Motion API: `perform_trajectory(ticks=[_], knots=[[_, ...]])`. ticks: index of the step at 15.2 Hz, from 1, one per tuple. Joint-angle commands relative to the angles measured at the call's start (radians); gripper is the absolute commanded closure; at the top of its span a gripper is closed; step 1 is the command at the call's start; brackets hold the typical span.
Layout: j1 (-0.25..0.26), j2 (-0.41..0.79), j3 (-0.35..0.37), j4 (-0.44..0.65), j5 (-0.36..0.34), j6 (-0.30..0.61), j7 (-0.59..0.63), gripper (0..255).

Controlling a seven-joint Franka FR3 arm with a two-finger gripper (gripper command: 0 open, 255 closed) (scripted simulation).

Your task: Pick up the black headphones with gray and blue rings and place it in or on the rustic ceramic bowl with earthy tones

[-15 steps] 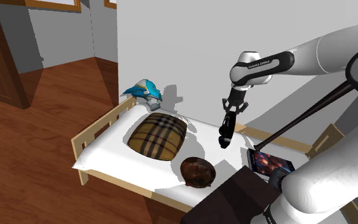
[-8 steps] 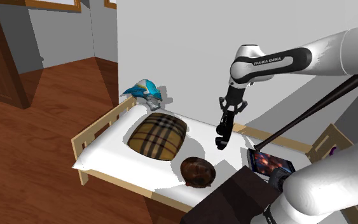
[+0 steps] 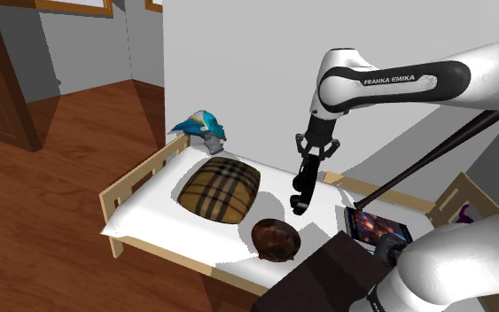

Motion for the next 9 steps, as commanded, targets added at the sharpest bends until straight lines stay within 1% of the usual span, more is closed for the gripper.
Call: perform_trajectory(ticks=[1, 2, 9], knots=[[0.021, -0.036, 0.029, -0.002, 0.02, -0.036, 0.039, 255], [0.037, -0.057, 0.052, 0.001, 0.036, -0.06, 0.068, 255], [0.038, -0.036, 0.057, -0.078, 0.037, 0.04, 0.074, 255]])
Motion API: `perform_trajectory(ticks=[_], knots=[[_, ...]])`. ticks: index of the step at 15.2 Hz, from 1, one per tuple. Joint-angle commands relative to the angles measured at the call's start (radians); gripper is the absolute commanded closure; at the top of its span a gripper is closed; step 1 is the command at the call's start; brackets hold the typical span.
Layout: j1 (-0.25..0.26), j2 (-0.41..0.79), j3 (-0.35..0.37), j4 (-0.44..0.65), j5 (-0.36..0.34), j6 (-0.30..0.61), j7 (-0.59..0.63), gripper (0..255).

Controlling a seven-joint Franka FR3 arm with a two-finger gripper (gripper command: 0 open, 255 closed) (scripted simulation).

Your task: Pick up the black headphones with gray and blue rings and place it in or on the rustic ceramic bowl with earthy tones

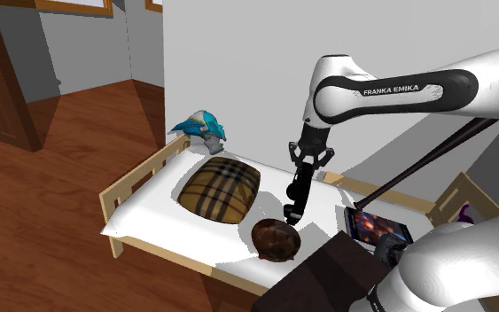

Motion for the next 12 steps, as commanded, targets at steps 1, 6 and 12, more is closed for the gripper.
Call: perform_trajectory(ticks=[1, 6, 12], knots=[[0.0, 0.006, 0.002, -0.021, 0.0, 0.029, 0.002, 255], [0.0, 0.03, 0.006, -0.071, -0.001, 0.102, 0.007, 255], [-0.001, 0.069, 0.012, -0.124, -0.004, 0.194, 0.015, 255]])
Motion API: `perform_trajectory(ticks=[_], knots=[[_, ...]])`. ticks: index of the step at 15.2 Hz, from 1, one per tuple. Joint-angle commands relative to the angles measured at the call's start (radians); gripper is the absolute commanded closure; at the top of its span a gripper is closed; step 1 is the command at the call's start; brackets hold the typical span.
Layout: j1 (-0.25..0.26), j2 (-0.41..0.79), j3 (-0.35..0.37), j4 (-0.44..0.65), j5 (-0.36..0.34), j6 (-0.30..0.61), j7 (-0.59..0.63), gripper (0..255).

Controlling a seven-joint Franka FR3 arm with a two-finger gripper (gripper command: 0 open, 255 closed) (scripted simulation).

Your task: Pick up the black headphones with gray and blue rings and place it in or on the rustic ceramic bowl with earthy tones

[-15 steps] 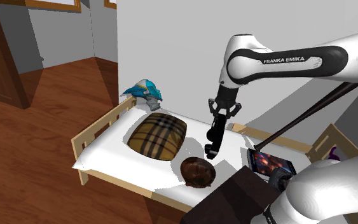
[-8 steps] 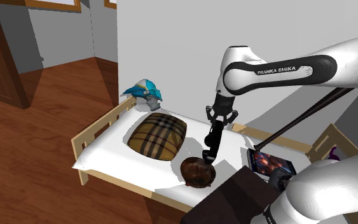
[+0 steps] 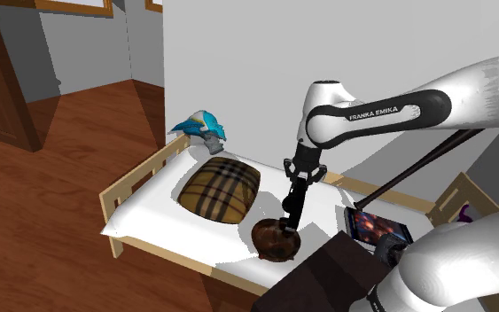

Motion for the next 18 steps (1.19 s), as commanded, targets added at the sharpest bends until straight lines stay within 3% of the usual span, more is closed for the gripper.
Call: perform_trajectory(ticks=[1, 9, 17, 18], knots=[[0.0, 0.016, 0.003, -0.016, -0.001, 0.033, 0.004, 255], [-0.005, 0.089, 0.012, -0.073, -0.011, 0.162, 0.018, 255], [-0.005, 0.089, 0.012, -0.073, -0.011, 0.162, 0.018, 255], [-0.005, 0.089, 0.012, -0.074, -0.011, 0.163, 0.018, 0]])
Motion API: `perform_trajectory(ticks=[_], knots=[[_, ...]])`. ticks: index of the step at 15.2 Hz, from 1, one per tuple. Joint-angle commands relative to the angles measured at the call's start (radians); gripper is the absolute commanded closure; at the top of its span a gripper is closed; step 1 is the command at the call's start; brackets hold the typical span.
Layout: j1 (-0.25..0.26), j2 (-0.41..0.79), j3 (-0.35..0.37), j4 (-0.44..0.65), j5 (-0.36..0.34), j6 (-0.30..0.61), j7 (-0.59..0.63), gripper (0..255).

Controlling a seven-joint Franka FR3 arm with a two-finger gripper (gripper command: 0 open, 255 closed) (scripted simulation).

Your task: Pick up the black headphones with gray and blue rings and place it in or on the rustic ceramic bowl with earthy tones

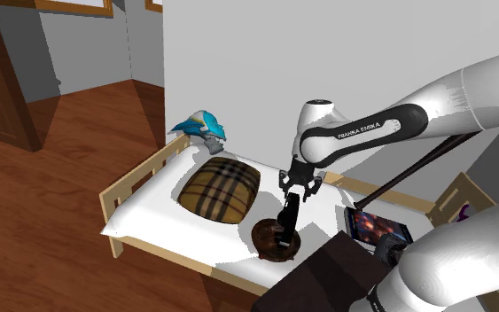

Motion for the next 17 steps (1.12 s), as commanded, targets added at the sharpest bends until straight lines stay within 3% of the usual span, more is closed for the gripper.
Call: perform_trajectory(ticks=[1, 5, 9, 17], knots=[[0.0, 0.0, 0.0, 0.0, 0.0, 0.0, 0.0, 0], [0.0, 0.0, 0.0, 0.0, 0.0, 0.0, 0.0, 0], [0.007, -0.071, -0.005, 0.079, 0.011, -0.149, -0.009, 0], [0.007, -0.071, -0.005, 0.079, 0.011, -0.149, -0.009, 0]])
